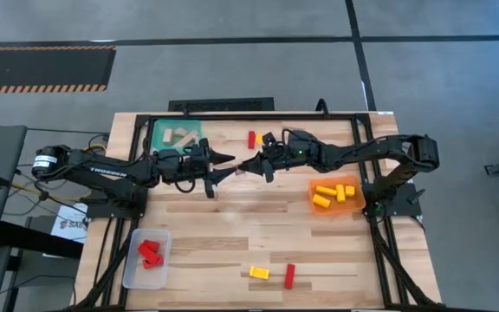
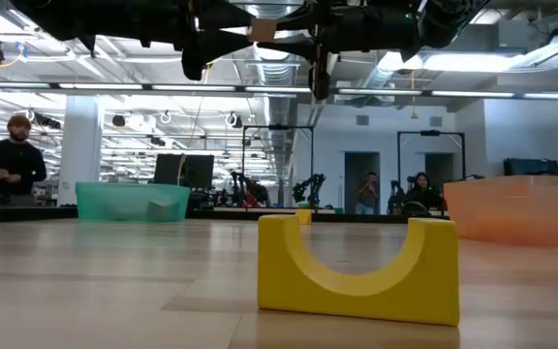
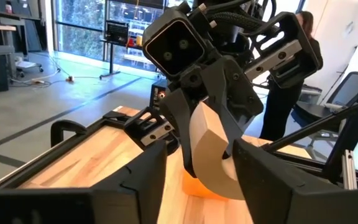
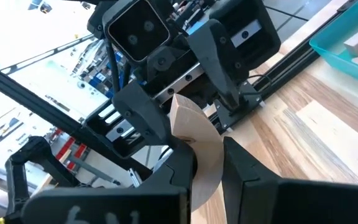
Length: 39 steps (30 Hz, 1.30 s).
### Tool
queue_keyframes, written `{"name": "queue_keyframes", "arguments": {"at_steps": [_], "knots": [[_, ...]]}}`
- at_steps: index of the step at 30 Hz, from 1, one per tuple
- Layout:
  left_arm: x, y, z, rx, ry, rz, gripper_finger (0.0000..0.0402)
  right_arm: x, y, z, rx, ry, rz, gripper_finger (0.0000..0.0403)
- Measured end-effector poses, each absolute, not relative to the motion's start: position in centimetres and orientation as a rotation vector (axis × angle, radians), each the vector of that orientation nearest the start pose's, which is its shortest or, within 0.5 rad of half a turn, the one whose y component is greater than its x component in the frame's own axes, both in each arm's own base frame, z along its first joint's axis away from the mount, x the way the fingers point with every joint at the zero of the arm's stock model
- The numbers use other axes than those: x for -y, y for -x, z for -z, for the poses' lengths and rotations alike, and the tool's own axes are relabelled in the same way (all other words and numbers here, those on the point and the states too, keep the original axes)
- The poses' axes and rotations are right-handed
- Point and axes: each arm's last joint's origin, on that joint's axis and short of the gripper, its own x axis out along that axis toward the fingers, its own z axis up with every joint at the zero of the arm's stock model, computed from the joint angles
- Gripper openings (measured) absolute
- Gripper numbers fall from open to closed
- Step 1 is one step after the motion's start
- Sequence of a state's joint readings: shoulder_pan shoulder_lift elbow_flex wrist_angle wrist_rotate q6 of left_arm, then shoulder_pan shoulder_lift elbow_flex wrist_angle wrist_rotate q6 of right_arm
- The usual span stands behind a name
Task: Sort & place blocks by color
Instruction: Put the light brown block into the light blue bin
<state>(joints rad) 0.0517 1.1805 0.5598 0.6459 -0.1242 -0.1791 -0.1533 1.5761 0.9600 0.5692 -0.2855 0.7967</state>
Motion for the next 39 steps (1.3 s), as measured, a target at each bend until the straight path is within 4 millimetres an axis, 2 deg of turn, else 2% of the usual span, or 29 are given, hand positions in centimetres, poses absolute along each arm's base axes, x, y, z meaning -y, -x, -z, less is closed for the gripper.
{"name": "queue_keyframes", "arguments": {"at_steps": [12, 18, 25, 31, 35, 39], "knots": [[-1.6, -25.0, -25.6, 0.041, 0.179, -0.159, 0.0095, 4.1, -34.9, -27.0, -0.104, -0.813, -0.121, 0.0052], [-1.6, -25.0, -25.6, 0.041, 0.190, -0.159, 0.0024, 4.1, -34.9, -27.0, -0.107, -0.844, -0.118, 0.0061], [-1.6, -25.0, -25.6, 0.043, 0.196, -0.167, 0.0027, 4.3, -34.9, -27.0, -0.105, -0.850, -0.111, 0.0101], [-1.8, -24.9, -25.6, 0.032, 0.149, -0.205, 0.0023, 4.9, -34.8, -27.0, -0.105, -0.824, -0.105, 0.0160], [-2.4, -24.4, -25.9, 0.025, 0.132, -0.248, 0.0023, 6.3, -34.4, -27.0, -0.123, -0.824, -0.132, 0.0208], [-3.4, -23.2, -25.9, -0.052, 0.128, -0.323, 0.0026, 8.0, -34.0, -26.8, -0.144, -0.838, -0.113, 0.0244]]}}
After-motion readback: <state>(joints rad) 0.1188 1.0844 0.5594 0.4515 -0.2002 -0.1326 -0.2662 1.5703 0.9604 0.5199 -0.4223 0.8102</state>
